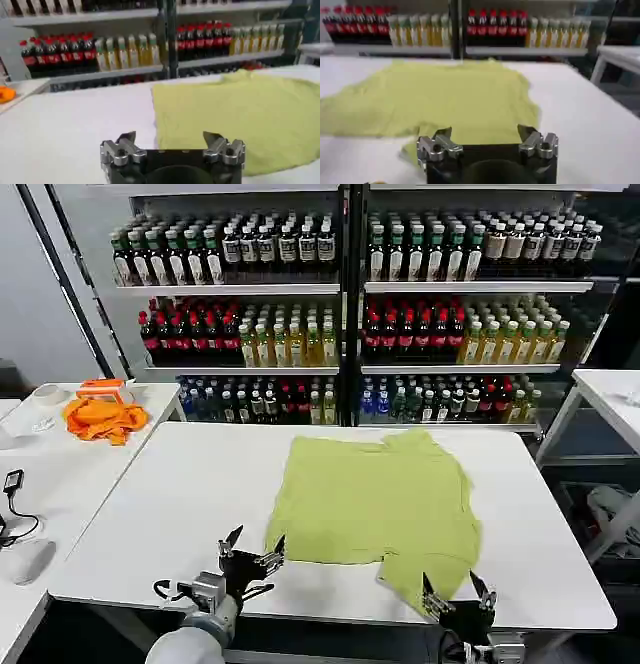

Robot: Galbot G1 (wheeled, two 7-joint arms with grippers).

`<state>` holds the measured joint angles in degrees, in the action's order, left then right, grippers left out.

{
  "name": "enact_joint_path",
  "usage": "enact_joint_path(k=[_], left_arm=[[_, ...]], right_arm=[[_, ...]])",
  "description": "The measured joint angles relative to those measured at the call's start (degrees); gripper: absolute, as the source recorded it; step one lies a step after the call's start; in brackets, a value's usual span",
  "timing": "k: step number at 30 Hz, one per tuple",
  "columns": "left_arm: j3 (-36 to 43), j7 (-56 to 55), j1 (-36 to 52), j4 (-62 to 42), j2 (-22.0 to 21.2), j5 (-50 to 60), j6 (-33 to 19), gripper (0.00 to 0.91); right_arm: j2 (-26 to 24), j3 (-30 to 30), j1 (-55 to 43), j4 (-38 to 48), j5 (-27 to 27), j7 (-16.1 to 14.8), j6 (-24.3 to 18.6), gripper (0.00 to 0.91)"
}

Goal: Fold and organize the clothes.

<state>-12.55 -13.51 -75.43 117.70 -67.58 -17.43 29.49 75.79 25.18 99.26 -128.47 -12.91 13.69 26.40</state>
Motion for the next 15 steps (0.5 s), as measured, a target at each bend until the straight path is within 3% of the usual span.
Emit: enact_joint_path(k=[13,14,15], left_arm=[[3.46,-2.25,5.45,-6.66,0.51,-1.5,2.58,0.907],[3.62,-2.34,5.68,-7.01,0.52,-1.59,2.67,0.695],[3.76,-2.4,5.88,-7.33,0.52,-1.69,2.76,0.363]], right_arm=[[0.36,-1.4,-0.16,1.35,0.34,0.74,1.54,0.907],[0.38,-1.43,-0.19,1.36,0.22,0.85,1.6,0.907],[0.41,-1.47,-0.21,1.37,0.08,1.0,1.65,0.786]])
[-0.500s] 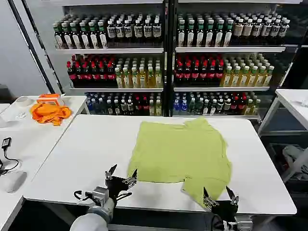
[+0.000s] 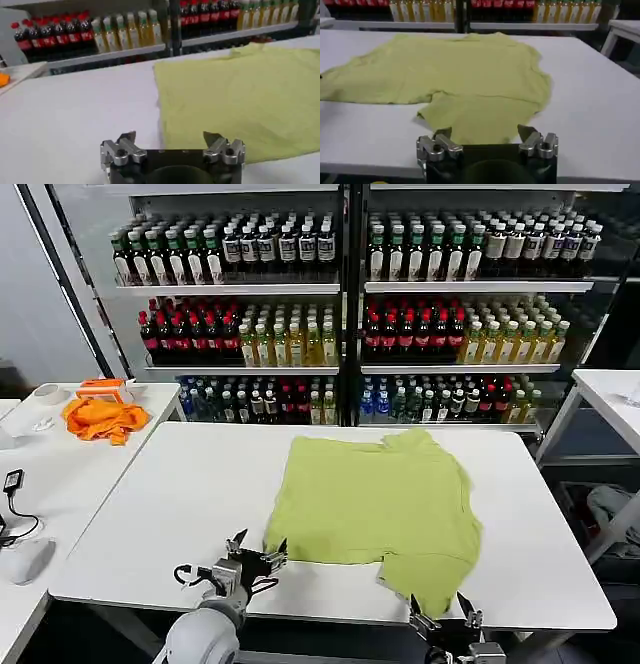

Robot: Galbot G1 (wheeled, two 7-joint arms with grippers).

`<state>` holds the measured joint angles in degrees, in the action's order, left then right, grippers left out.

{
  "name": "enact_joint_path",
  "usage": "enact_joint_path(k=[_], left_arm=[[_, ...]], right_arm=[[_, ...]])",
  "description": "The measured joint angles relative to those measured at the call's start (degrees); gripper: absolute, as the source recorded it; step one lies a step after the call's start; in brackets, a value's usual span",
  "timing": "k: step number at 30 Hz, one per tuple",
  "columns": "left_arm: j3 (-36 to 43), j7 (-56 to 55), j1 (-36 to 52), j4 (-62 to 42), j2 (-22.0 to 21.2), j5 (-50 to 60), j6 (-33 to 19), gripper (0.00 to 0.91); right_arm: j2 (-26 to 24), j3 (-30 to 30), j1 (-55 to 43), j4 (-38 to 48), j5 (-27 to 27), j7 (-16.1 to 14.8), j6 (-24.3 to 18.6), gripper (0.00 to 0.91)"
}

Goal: Fold and organize the clothes.

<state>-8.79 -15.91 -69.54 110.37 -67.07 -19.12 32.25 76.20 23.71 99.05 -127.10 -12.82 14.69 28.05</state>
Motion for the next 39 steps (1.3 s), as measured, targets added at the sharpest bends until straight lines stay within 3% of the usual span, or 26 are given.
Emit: enact_joint_path(k=[1,2,3,39], left_arm=[[0.16,-0.05,0.16,-0.31,0.0,-0.11,0.1,0.222],[0.35,-0.06,0.22,-0.5,0.0,-0.26,0.17,0.06],[0.53,-0.09,0.26,-0.62,0.01,-0.4,0.24,0.05],[-1.51,1.81,-4.79,2.36,0.05,-7.37,-0.76,0.03]], right_arm=[[0.01,-0.05,0.0,0.01,-0.11,0.1,0.04,0.615],[0.02,-0.1,0.01,0.02,-0.22,0.2,0.05,0.05],[0.02,-0.14,0.01,0.05,-0.36,0.32,0.04,0.0],[-1.01,2.35,1.9,-4.63,-1.84,-1.74,-3.19,0.0]])
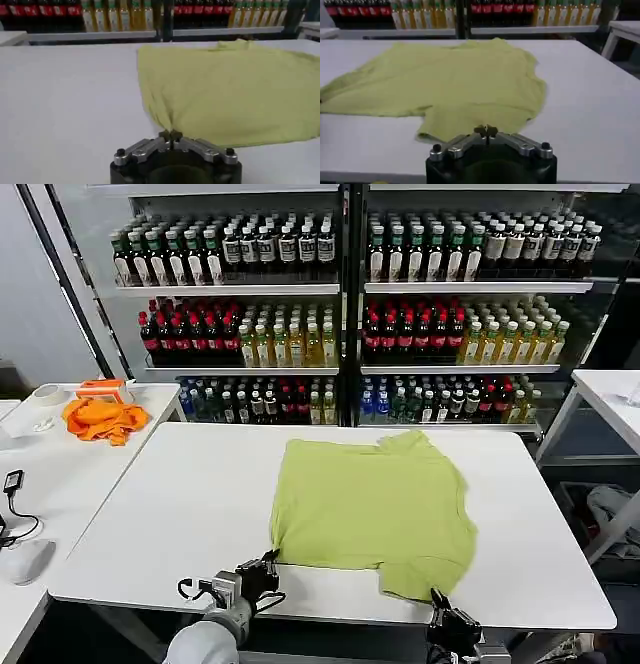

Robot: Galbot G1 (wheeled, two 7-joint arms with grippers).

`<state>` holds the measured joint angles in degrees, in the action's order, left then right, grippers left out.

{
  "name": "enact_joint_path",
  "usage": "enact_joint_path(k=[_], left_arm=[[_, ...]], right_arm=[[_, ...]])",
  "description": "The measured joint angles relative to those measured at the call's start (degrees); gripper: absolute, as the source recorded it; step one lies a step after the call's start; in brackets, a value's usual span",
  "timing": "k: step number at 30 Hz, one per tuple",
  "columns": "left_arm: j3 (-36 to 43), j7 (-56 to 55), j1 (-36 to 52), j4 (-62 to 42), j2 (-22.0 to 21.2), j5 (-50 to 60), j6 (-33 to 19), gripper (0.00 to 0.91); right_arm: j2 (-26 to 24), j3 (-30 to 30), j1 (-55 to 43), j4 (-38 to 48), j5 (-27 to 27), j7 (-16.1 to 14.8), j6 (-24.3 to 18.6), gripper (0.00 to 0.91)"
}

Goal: Fold and organize the clothes.

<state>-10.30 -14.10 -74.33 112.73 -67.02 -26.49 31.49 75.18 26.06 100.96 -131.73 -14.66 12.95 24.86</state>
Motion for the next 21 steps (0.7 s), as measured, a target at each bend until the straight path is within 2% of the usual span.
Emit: enact_joint_path(k=[12,21], left_arm=[[-4.63,-0.15,-4.21,7.03,1.14,-4.87,-0.54,0.03],[-6.05,-0.05,-3.96,9.6,2.53,-7.57,-0.58,0.03]], right_arm=[[-1.11,1.81,0.03,-3.28,-1.19,-0.34,-0.53,0.0],[-4.02,2.49,-4.06,-2.3,-3.06,-0.57,-0.14,0.0]])
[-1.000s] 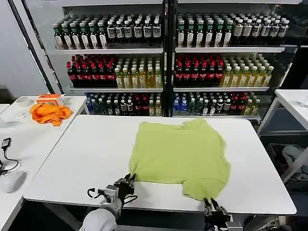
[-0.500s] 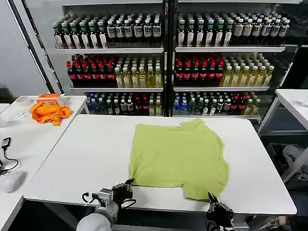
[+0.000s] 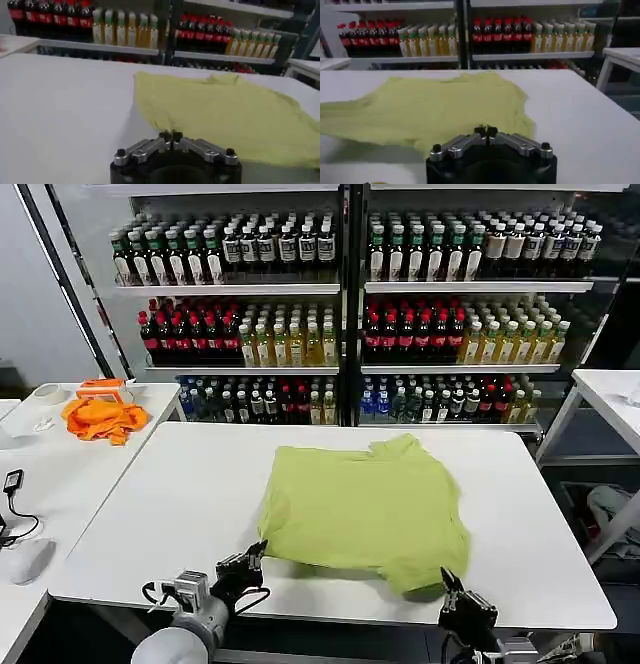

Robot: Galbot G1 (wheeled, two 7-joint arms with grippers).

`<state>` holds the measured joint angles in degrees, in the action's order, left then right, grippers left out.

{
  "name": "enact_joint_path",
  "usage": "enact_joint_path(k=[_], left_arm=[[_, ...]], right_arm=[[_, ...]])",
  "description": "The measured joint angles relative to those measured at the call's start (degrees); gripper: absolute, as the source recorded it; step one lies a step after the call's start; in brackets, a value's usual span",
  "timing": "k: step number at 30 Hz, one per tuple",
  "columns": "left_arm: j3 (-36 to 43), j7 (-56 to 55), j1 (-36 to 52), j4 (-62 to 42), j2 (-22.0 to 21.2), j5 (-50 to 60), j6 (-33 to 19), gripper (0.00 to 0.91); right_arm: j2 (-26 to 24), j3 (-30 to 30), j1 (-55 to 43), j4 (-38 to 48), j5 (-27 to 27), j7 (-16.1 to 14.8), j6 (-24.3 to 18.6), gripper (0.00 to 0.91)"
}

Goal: Fold and organize the clothes.

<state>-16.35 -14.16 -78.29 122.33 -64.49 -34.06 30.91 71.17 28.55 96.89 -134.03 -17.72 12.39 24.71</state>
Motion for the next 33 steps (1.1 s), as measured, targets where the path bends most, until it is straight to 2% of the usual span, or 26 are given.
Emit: enact_joint_path(k=[7,21,33], left_arm=[[0.99,0.05,2.32,-0.97,1.27,-1.42,-0.21,0.03],[4.84,-0.98,11.55,-7.93,0.76,-4.67,0.51,0.03],[9.28,-2.48,20.21,-15.64,-0.58,-4.65,1.2,0.03]], right_arm=[[-3.33,-0.47,-5.86,3.25,-2.33,-0.16,0.23,0.0],[-9.42,-3.92,-20.27,13.22,-3.97,-1.21,0.53,0.0],[-10.09,-9.34,-29.55,22.86,-2.29,-2.36,-0.06,0.0]])
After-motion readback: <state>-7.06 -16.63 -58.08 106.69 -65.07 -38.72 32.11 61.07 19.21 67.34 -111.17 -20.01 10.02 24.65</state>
